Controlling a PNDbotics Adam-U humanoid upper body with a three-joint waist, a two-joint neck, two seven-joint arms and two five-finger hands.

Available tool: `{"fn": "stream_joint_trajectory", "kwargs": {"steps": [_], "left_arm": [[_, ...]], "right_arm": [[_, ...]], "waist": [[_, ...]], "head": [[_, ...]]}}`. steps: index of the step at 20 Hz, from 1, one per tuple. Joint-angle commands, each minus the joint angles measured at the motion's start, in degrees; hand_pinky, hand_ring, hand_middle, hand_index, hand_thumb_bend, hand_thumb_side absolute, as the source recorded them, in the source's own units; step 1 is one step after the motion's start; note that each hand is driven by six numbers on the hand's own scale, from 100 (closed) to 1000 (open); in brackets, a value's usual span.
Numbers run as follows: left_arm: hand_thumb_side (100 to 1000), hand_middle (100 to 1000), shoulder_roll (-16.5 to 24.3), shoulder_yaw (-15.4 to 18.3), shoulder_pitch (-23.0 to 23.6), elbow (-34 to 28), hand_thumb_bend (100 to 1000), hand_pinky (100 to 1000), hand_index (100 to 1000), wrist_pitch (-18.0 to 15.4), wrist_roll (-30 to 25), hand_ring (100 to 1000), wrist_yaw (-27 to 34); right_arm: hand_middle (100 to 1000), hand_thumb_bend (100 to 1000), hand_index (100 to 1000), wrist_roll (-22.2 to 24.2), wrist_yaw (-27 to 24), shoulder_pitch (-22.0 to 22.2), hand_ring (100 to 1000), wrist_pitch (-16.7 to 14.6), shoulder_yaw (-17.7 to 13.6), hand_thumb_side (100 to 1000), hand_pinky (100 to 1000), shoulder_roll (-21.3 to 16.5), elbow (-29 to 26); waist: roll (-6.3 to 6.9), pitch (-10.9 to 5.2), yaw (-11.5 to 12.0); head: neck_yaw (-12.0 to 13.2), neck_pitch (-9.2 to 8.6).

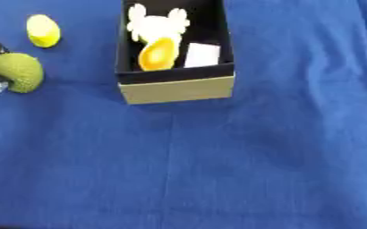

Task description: Pick up objects on the table and place them in the box.

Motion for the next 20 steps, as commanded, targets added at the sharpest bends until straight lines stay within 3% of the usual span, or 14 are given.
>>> {"fn": "stream_joint_trajectory", "kwargs": {"steps": [1, 7, 8, 9, 14, 18, 19, 20], "left_arm": [[100, 603, 2.5, 1.55, -1.36, -5.19, 100, 746, 693, 0.26, 0.86, 651, 1.38], [100, 597, 2.62, 2.21, -5.62, -15.65, 100, 744, 691, 2.7, -0.49, 641, 4.23], [286, 598, 2.22, 1.96, -6.98, -16.69, 100, 744, 691, 2.93, -1.07, 641, 4.88], [100, 597, 1.74, 1.58, -8.4, -17.43, 100, 745, 691, 3.08, -1.73, 641, 5.45], [100, 595, -2.89, -0.36, -15.92, -18.14, 100, 749, 695, 3.38, -4.7, 634, 7.46], [119, 599, -6.5, -1.3, -19.66, -15.44, 100, 753, 704, 3.6, -5.08, 634, 8.49], [123, 601, -7.29, -1.65, -20.27, -14.57, 100, 754, 706, 3.48, -5.09, 635, 8.49], [128, 602, -8.05, -1.95, -20.77, -13.64, 100, 754, 708, 3.3, -5.1, 635, 8.7]], "right_arm": [[721, 100, 779, -0.23, 0.21, -0.11, 771, 0.01, -0.39, 414, 738, -0.9, -0.85], [721, 100, 779, 0.07, -0.01, -0.06, 771, -0.02, -0.29, 418, 737, -1.4, -0.85], [721, 100, 779, 0.18, -0.08, -0.11, 771, -0.04, -0.23, 425, 737, -1.48, -0.85], [721, 100, 779, 0.31, -0.15, -0.18, 771, -0.04, -0.16, 424, 738, -1.57, -0.85], [723, 100, 782, 1.83, -0.56, -0.9, 772, -0.18, 0.53, 440, 741, -2.01, -0.85], [731, 100, 790, 4.17, -1.57, -2.19, 780, -1.07, 1.44, 469, 750, -2.13, -0.85], [730, 100, 790, 4.8, -1.83, -2.44, 780, -1.22, 1.68, 440, 749, -2.08, -0.85], [731, 100, 790, 5.36, -2.16, -2.64, 780, -1.27, 1.93, 493, 749, -2.02, -0.85]], "waist": [[0.17, -1.41, 0.16], [0.88, -2.01, 0.02], [1.07, -2.09, -0.12], [1.29, -2.16, -0.27], [2.46, -2.22, -1.61], [3.44, -1.99, -2.82], [3.69, -1.9, -3.12], [3.9, -1.83, -3.39]], "head": [[-0.22, -0.23], [-0.64, -0.22], [-0.61, -0.3], [-0.54, -0.36], [0.26, -0.85], [0.9, -1.44], [1.05, -1.56], [1.21, -1.67]]}}
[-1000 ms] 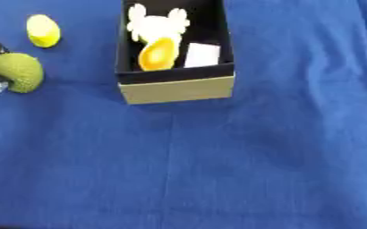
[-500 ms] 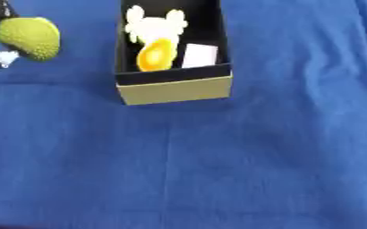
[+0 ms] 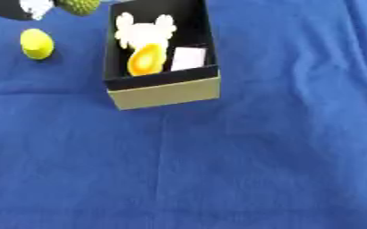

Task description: Pick up objects on the table and place them in the box.

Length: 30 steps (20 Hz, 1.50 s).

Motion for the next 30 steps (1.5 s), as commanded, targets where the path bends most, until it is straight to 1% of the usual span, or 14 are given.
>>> {"fn": "stream_joint_trajectory", "kwargs": {"steps": [1, 4, 12, 14, 15, 17, 19, 21, 22, 26, 27, 28, 29, 30], "left_arm": [[131, 603, -1.06, -0.26, -2.21, 2.31, 100, 755, 709, -0.37, -0.09, 635, 0.4], [130, 608, -3.0, -1.08, -3.17, 5.57, 100, 755, 715, -0.98, 0.36, 637, -0.7], [100, 615, -6.94, -2.98, -4.42, 15.38, 100, 771, 707, -4.32, 0.18, 655, -6.49], [159, 631, -7.79, -3.23, -4.64, 17.51, 100, 783, 732, -5.56, 0.22, 671, -7.4], [216, 657, -8.19, -3.3, -4.72, 18.47, 112, 794, 767, -6.16, 0.36, 686, -7.85], [319, 722, -8.91, -3.24, -4.85, 20.15, 177, 824, 842, -7.2, 0.67, 725, -8.67], [471, 810, -9.25, -3.14, -4.65, 21.09, 290, 859, 916, -8.07, 0.87, 769, -9.63], [600, 827, -9.31, -2.86, -4.43, 21.3, 391, 865, 954, -8.81, 0.8, 780, -10.01], [622, 820, -9.18, -2.61, -4.4, 21.08, 407, 865, 950, -9.02, 0.93, 782, -9.96], [643, 775, -7.82, -1.25, -4.15, 19.07, 402, 865, 911, -8.78, 1.63, 777, -7.85], [649, 768, -6.91, -0.61, -3.9, 18.2, 237, 863, 899, -8.33, 1.73, 774, -6.73], [586, 767, -5.89, -0.02, -3.55, 17.33, 359, 862, 896, -7.76, 1.83, 773, -5.66], [471, 758, -4.47, 0.55, -2.98, 16.43, 302, 857, 876, -7.18, 1.95, 768, -4.75], [455, 755, -2.85, 1.09, -2.18, 15.46, 294, 856, 871, -6.66, 2.05, 766, -3.97]], "right_arm": [[731, 100, 790, 1.82, -1.12, -0.92, 780, -0.35, 0.45, 502, 749, -1.39, -0.85], [731, 100, 790, 2.72, -1.86, -1.49, 780, -0.32, 0.83, 529, 749, -1.11, -0.85], [728, 100, 790, 2.92, -2.62, -1.96, 778, -0.33, 0.72, 524, 749, -0.59, -0.85], [727, 100, 789, 2.96, -2.78, -2.03, 778, -0.36, 0.77, 524, 749, -0.45, -0.85], [727, 100, 789, 3.0, -2.86, -2.09, 777, -0.37, 0.8, 524, 749, -0.36, -0.85], [726, 100, 788, 3.05, -3.05, -2.18, 776, -0.34, 0.78, 525, 748, -0.14, -0.85], [726, 100, 788, 3.04, -3.28, -2.29, 775, -0.29, 0.68, 525, 748, 0.05, -0.85], [725, 100, 788, 2.99, -3.49, -2.37, 775, -0.28, 0.53, 524, 749, 0.06, -0.85], [725, 100, 788, 3.01, -3.56, -2.33, 775, -0.28, 0.5, 524, 749, 0.02, -0.85], [725, 100, 787, 2.93, -3.75, -1.78, 775, -0.16, 0.21, 525, 749, -0.01, -0.85], [725, 100, 787, 2.78, -3.79, -1.51, 775, -0.13, 0.04, 536, 749, -0.07, -0.85], [725, 100, 787, 2.65, -3.81, -1.26, 775, -0.14, -0.08, 525, 749, -0.15, -0.85], [725, 100, 787, 2.53, -3.77, -0.96, 775, -0.14, -0.21, 525, 750, -0.24, -0.85], [725, 100, 787, 2.38, -3.67, -0.62, 775, -0.17, -0.35, 525, 750, -0.31, -0.85]], "waist": [[0.05, -0.98, -0.48], [0.4, -0.73, -1.45], [0.58, -0.41, -3.05], [0.51, -0.37, -3.32], [0.45, -0.34, -3.43], [0.3, -0.32, -3.57], [0.1, -0.34, -3.66], [-0.13, -0.41, -3.57], [-0.22, -0.48, -3.42], [-0.54, -1.08, -2.36], [-0.63, -1.32, -1.9], [-0.7, -1.54, -1.5], [-0.75, -1.77, -1.01], [-0.8, -1.96, -0.53]], "head": [[0.69, -1.14], [1.13, -1.45], [1.81, -1.69], [1.94, -1.7], [2.02, -1.68], [2.15, -1.81], [2.13, -2.24], [2.03, -2.16], [1.99, -1.96], [1.44, -0.87], [1.17, -0.5], [0.95, -0.23], [0.63, 0.05], [0.3, 0.31]]}}
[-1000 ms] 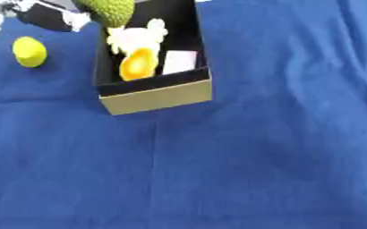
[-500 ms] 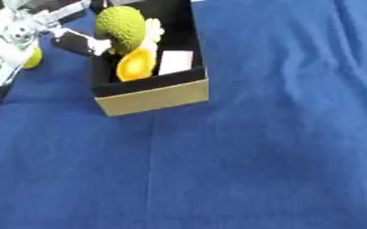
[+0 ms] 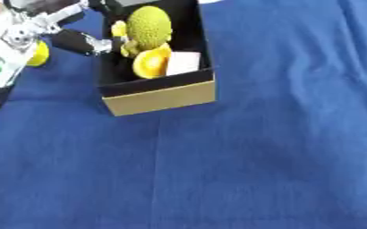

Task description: Pick up objects on the table and place them in the box.

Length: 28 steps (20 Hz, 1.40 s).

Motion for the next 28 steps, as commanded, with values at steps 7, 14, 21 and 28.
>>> {"fn": "stream_joint_trajectory", "kwargs": {"steps": [7, 14, 21, 28], "left_arm": [[290, 746, 14.86, 5.17, 7.03, -5.64, 257, 846, 856, 3.83, -0.55, 762, 5.56], [285, 760, 19.04, 7.69, 13.06, -3.71, 316, 849, 864, 5.98, -1.62, 776, 5.74], [343, 749, 17.85, 8.68, 11.96, 1.6, 423, 852, 860, 5.94, -2.37, 783, 3.46], [314, 782, 17.12, 9.4, 8.43, 5.86, 458, 854, 877, 4.71, -1.69, 798, -1.17]], "right_arm": [[725, 100, 786, -1.43, 0.42, 1.35, 775, 0.28, -1.37, 525, 750, -0.82, -0.85], [725, 100, 785, -2.16, 0.97, 1.38, 776, 0.08, -1.61, 525, 750, -0.25, -0.85], [724, 100, 784, -2.23, 1.67, 0.98, 776, 0.03, -1.02, 524, 750, 0.64, -0.85], [723, 100, 784, -2.6, 2.42, 0.73, 775, 0.54, -0.35, 524, 748, 1.67, -0.85]], "waist": [[-0.81, -2.12, 2.81], [-1.78, -1.43, 3.07], [-2.36, 0.29, 2.14], [-2.12, 1.88, 1.29]], "head": [[-2.06, 1.42], [-1.53, 0.55], [0.14, -1.43], [0.99, -3.3]]}}
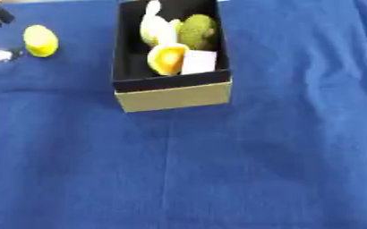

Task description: Pick up objects on the table and place them in the box.

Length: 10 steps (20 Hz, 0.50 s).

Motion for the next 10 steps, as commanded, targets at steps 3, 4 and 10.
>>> {"fn": "stream_joint_trajectory", "kwargs": {"steps": [3, 4, 10], "left_arm": [[301, 796, 1.4, 1.2, -3.25, 1.77, 515, 854, 885, -0.45, 1.13, 810, -5.58], [296, 802, 1.16, 1.24, -3.74, 2.22, 540, 854, 888, -0.39, 1.52, 815, -6.95], [337, 794, -0.53, 1.6, -5.72, 4.99, 511, 850, 890, -0.68, 2.87, 809, -10.54]], "right_arm": [[722, 100, 783, -0.33, 0.74, -0.56, 775, 0.35, 0.28, 523, 748, -0.1, -0.86], [722, 100, 783, -0.33, 0.8, -0.64, 775, 0.38, 0.37, 523, 748, -0.02, -0.86], [722, 100, 782, -0.39, 1.04, -1.16, 775, 0.5, 0.75, 522, 748, 0.5, -0.86]], "waist": [[0.15, -0.52, -0.34], [0.18, -0.35, -0.45], [0.31, 0.8, -0.99]], "head": [[0.69, -1.78], [0.8, -1.97], [1.23, -2.91]]}}
